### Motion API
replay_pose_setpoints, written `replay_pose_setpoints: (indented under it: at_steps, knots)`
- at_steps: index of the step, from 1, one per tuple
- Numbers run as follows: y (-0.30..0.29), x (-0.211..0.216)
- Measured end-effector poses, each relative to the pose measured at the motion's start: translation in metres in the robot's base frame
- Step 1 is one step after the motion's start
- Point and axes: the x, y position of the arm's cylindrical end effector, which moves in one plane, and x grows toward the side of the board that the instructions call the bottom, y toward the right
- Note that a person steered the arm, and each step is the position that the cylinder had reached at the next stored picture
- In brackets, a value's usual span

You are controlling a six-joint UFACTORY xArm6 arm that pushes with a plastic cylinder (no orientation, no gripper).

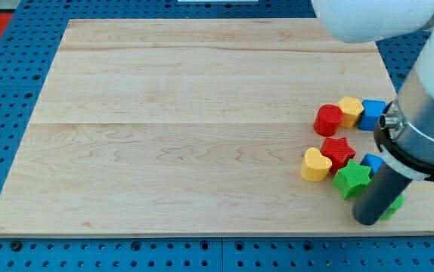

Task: Push yellow heart a bit up along with red star

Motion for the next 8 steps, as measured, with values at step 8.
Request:
replay_pose_setpoints:
  at_steps: [8]
  knots:
    - [-0.117,-0.073]
